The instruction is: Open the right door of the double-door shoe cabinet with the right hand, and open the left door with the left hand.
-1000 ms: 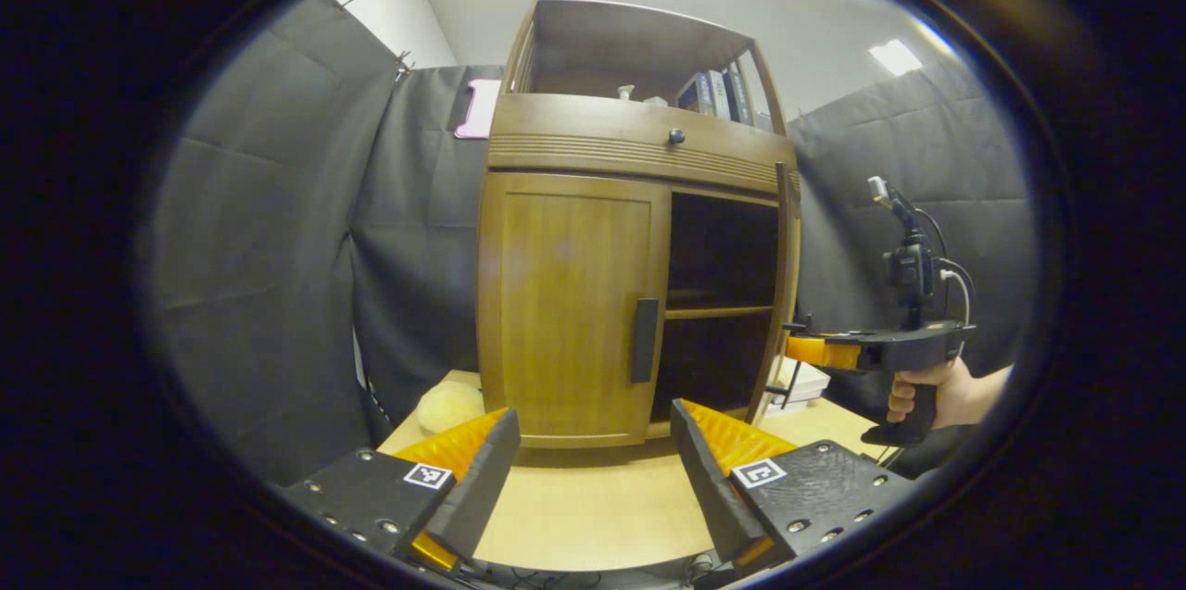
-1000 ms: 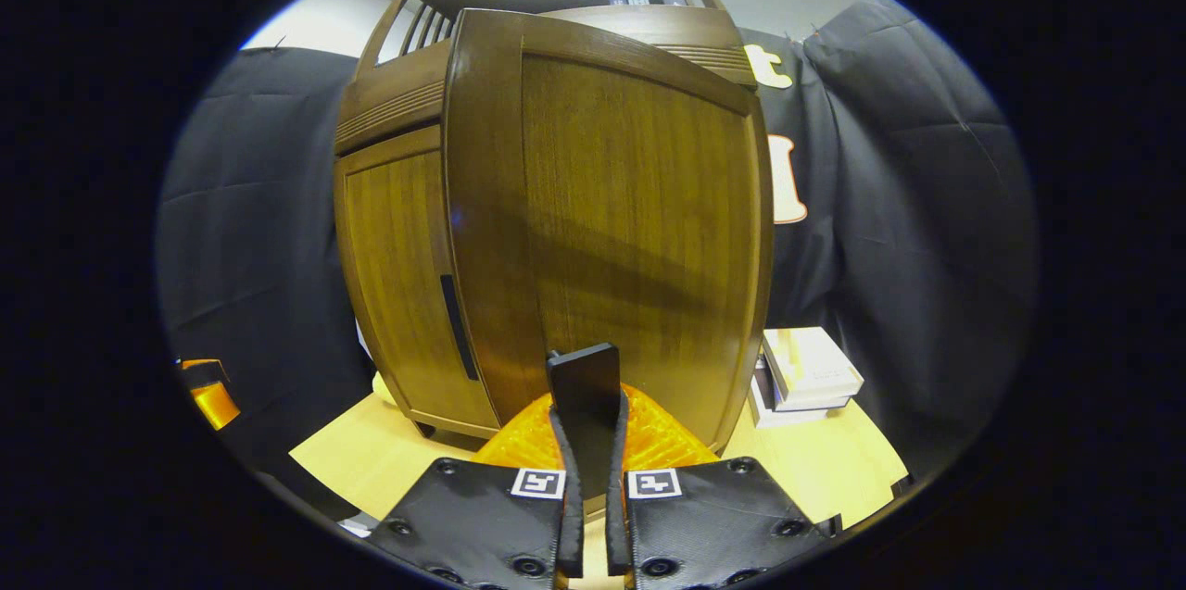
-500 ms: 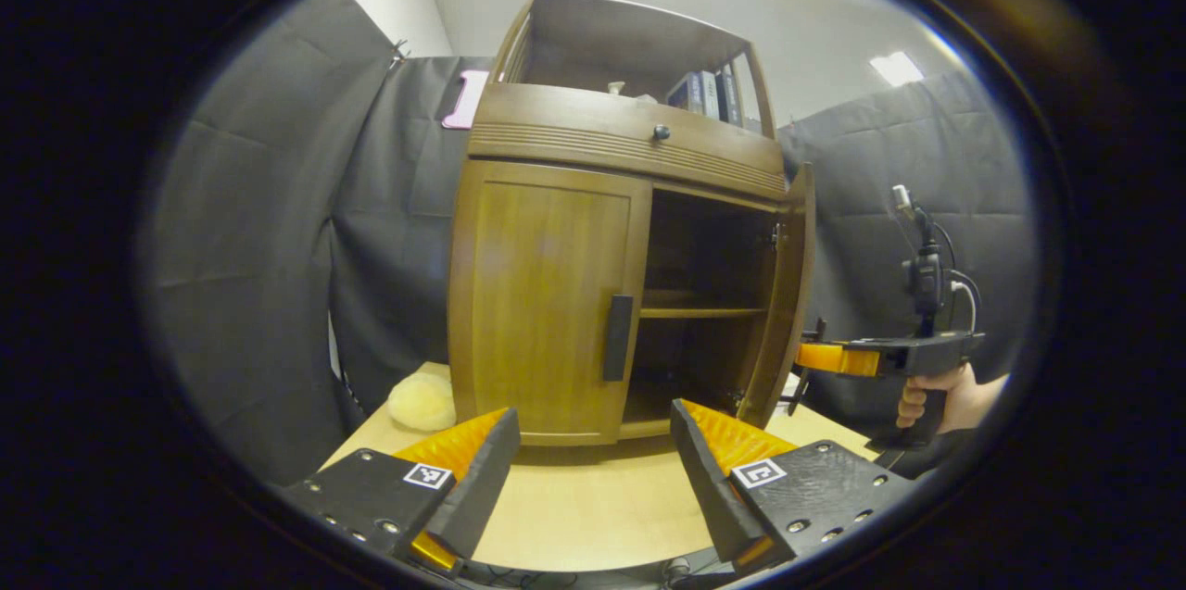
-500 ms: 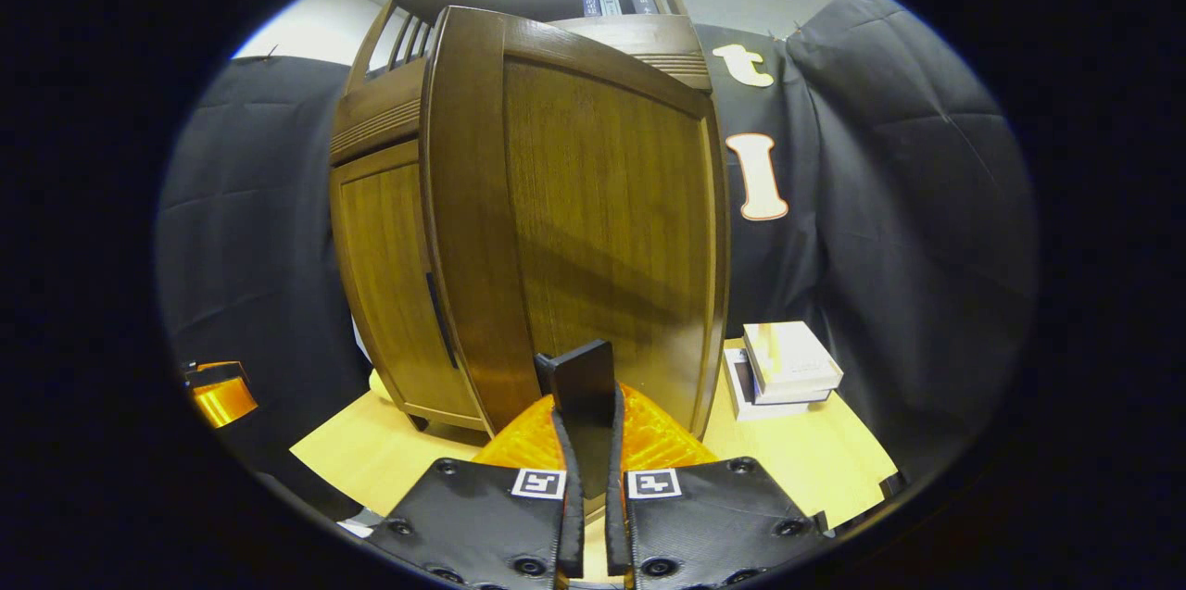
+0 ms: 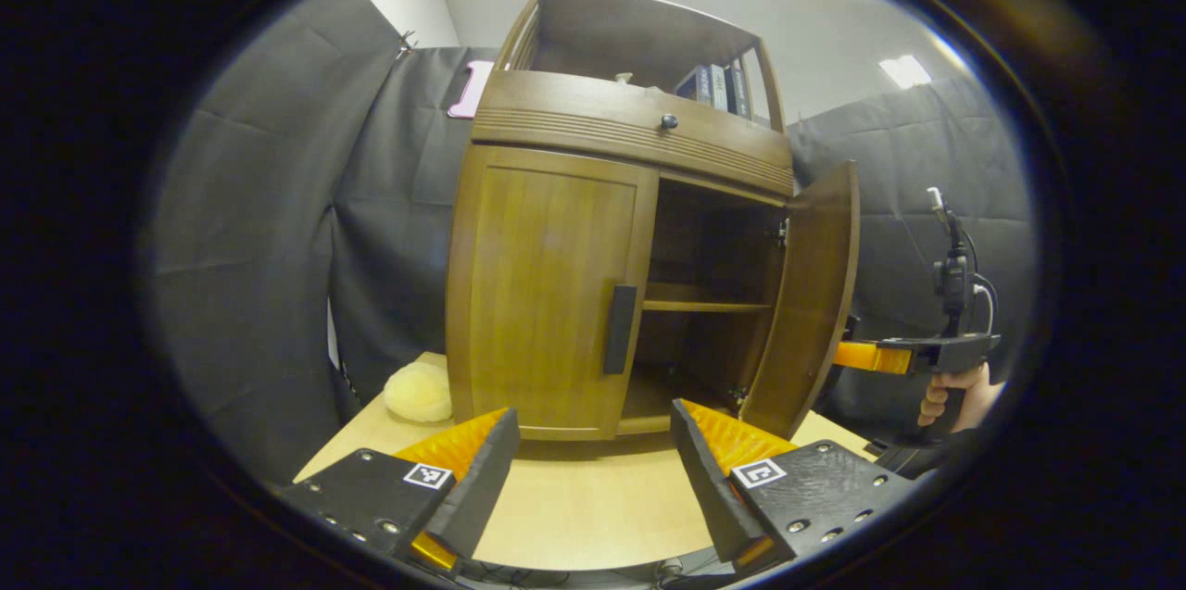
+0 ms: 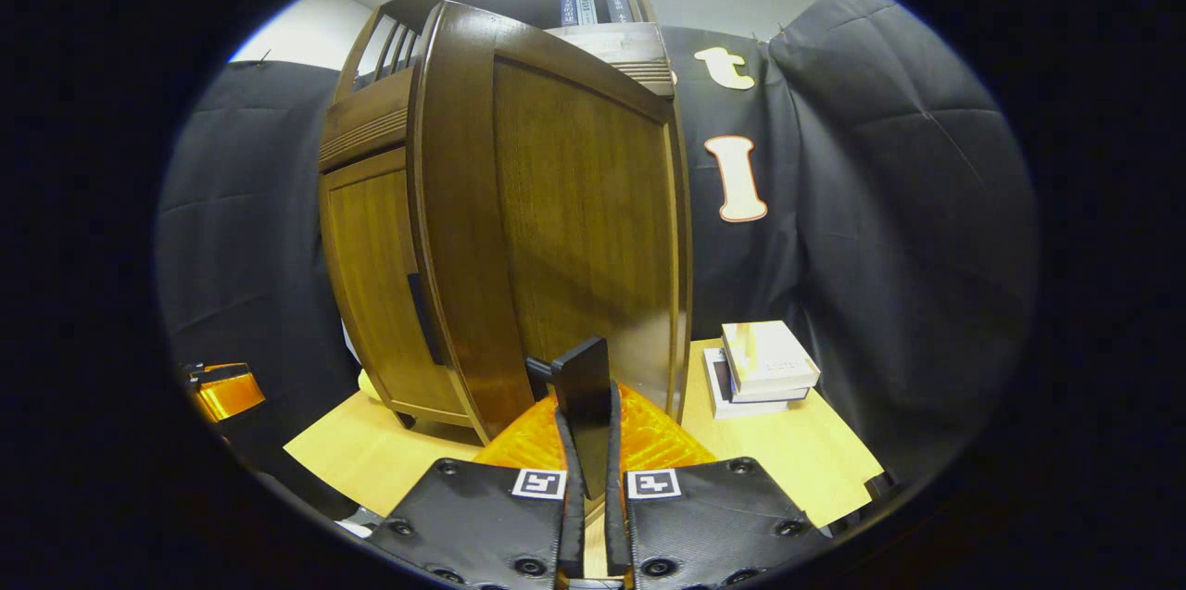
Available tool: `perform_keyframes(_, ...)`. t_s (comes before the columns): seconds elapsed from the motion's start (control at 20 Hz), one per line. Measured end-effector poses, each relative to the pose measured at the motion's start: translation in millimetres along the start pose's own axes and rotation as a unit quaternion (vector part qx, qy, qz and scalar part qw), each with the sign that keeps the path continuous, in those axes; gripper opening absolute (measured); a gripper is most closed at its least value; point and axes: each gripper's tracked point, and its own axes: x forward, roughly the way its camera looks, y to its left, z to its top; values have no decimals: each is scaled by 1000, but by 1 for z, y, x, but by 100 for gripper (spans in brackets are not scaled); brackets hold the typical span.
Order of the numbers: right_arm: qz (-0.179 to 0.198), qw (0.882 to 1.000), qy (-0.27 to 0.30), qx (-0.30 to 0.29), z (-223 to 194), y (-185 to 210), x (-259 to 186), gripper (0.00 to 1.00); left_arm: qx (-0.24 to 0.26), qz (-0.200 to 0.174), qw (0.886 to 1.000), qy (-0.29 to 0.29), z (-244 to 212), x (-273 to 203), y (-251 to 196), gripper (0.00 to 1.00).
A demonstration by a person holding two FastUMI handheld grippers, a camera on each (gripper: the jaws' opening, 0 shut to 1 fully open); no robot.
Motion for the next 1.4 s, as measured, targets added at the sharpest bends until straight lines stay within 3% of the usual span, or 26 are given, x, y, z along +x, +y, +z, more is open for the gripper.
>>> perform_keyframes(0.4,-31,999,-3,-6,0,-26,-6,7,19,-4,1000,6,-1,8,-18,93)
perform_keyframes(0.75,-74,997,-13,9,6,-89,-15,7,18,-22,1000,12,-2,21,-17,93)
perform_keyframes(0.8,-69,997,-16,12,6,-97,-17,12,18,-25,999,13,-1,24,-17,93)
perform_keyframes(0.85,-59,998,-14,10,6,-101,-16,3,20,-28,999,14,-3,26,-18,93)
perform_keyframes(1.1,-27,1000,-11,4,7,-120,-16,0,26,-32,999,14,-1,30,-23,93)
perform_keyframes(1.25,-32,999,-4,-7,7,-127,-22,3,18,-29,999,13,-1,32,-18,93)
perform_keyframes(1.4,-58,998,1,0,2,-140,-30,26,17,-22,1000,11,0,30,-13,93)
